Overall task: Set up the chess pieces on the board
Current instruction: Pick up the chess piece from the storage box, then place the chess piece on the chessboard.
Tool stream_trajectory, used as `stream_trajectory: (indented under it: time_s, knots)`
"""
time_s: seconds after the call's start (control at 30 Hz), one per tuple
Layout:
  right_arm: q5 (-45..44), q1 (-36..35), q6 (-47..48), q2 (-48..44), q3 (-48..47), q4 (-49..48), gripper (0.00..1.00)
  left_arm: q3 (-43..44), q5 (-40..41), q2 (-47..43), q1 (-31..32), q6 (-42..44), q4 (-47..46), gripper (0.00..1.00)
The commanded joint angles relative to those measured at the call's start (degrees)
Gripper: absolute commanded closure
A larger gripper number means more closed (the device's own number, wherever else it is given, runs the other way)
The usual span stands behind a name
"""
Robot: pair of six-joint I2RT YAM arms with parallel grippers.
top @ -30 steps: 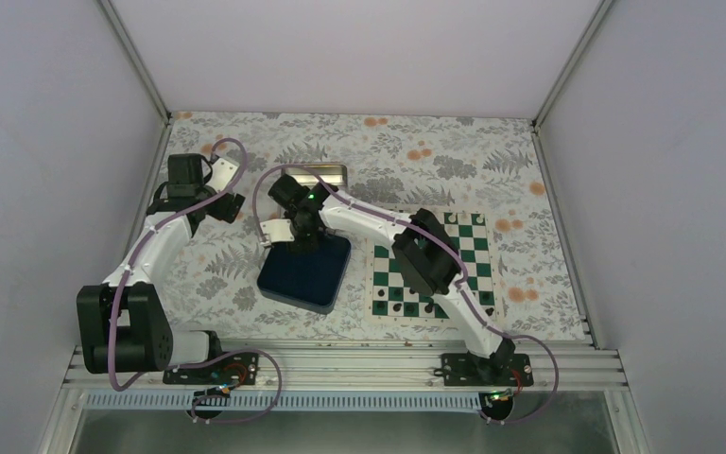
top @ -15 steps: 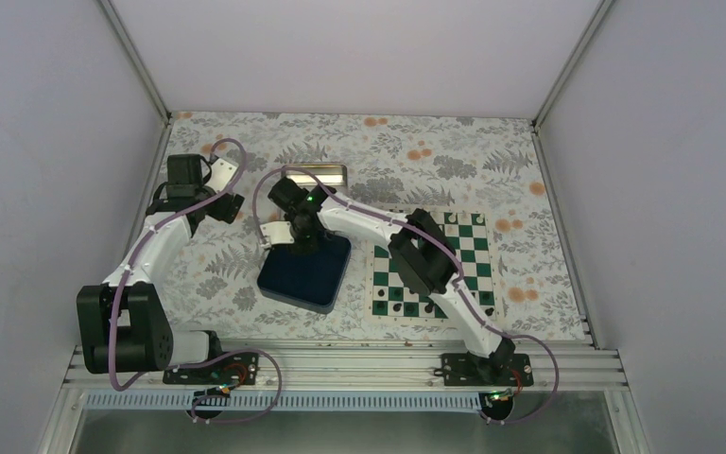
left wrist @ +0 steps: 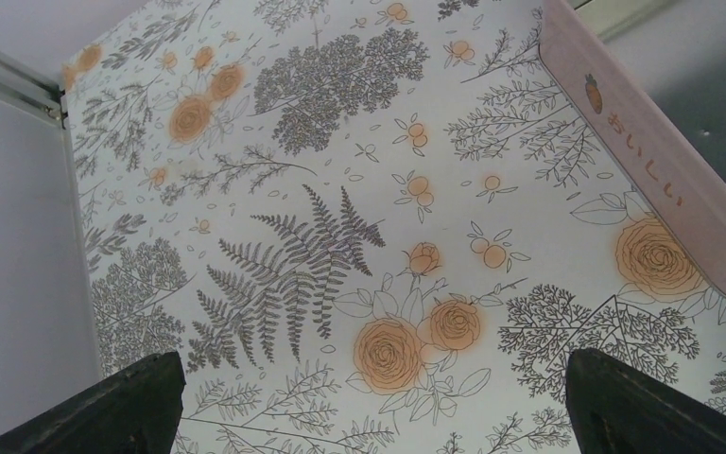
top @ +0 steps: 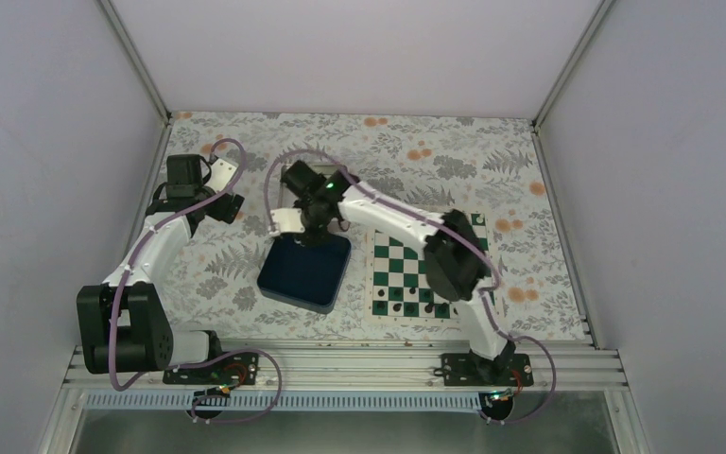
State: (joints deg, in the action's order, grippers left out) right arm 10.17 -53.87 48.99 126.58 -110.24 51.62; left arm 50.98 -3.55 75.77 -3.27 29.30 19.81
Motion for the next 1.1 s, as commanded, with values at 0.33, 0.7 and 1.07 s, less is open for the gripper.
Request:
stream_trajectory:
  time_s: [0.33,0.7,1.07]
  knots:
    - [-1.7,31.0,-0.5,-33.2,23.9,3.9,0.96,2.4,-1.4,2.1,-0.4,-1.2,-0.6,0.00]
    - [0.8,52.1,5.8,-35.3,41.8,-3.1,0.96,2.3,-1.3,2.6,-0.4,-1.5,-0.5,0.00]
    - [-0.4,56.2,6.5,-27.4,43.4,-6.5,0.96,1.1,-0.8,2.8,-0.4,-1.4,-1.1,0.00]
